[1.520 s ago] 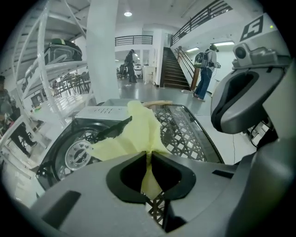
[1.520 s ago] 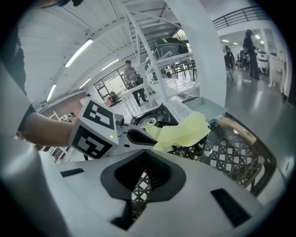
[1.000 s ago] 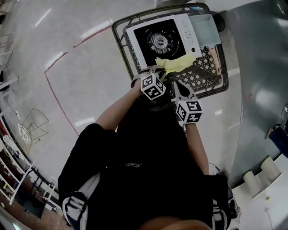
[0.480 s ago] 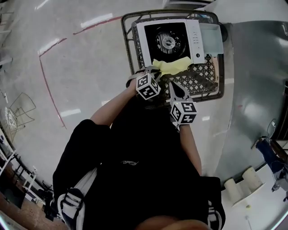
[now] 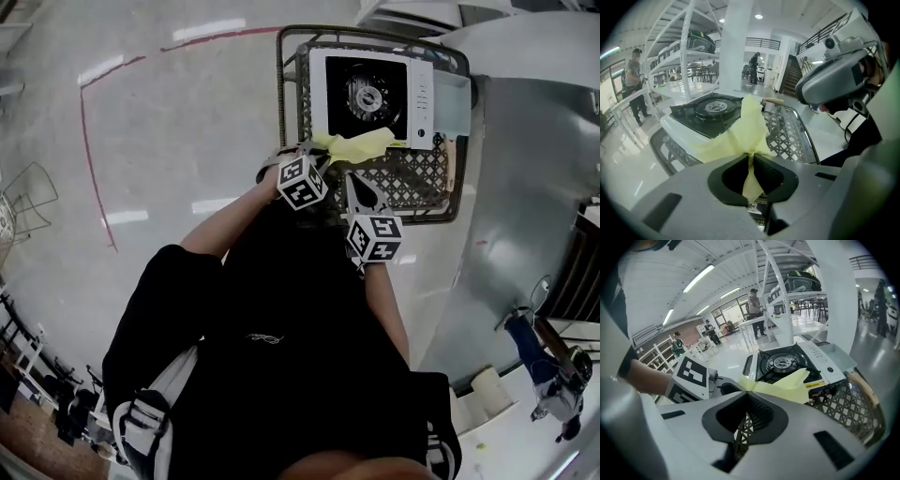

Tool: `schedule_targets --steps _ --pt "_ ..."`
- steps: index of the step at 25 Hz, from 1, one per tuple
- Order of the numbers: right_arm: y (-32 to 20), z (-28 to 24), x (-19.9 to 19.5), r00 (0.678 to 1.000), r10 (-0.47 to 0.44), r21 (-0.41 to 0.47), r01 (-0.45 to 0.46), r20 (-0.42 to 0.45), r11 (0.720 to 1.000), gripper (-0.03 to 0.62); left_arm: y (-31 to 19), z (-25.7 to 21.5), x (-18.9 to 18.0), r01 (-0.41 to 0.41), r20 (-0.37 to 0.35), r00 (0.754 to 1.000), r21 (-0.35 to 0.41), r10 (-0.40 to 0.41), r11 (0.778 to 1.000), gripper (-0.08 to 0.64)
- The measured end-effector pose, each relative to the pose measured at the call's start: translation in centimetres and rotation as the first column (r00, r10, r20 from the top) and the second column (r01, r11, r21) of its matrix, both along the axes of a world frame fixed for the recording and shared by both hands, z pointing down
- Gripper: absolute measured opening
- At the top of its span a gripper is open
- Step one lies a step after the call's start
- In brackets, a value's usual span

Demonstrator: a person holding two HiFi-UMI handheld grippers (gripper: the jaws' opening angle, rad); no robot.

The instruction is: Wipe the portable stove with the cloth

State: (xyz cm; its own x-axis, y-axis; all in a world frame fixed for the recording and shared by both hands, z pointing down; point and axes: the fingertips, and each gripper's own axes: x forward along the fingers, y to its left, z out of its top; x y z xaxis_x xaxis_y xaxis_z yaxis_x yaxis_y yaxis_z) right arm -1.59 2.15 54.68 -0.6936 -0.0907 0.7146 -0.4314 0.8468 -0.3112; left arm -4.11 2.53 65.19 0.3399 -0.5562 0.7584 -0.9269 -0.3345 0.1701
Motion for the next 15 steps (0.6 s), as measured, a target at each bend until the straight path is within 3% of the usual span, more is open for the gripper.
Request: schedule_targets --steps 5,11,15 --pt "1.3 0.1 -1.2 0.999 -0.038 -0.002 0.038 -0.003 0.999 0.006 1.7 0.3 -1.4 0.027 -0.001 1.0 -0.016 -0.027 1.0 0.049" --pt "2.1 0.1 -2.6 0.997 -0.073 -0.002 0.073 -0.011 0.997 0.006 3.3 1.1 -4.1 0.138 -0.017 0.99 -0.046 -0.139 0.989 0.049" --pt "2.5 -0.1 -3.3 0.997 -0.082 0.002 0.082 -0.012 0.997 0.005 3.3 1.4 -4.9 0.166 -0.021 0.986 -0.052 -0.167 0.985 0.049"
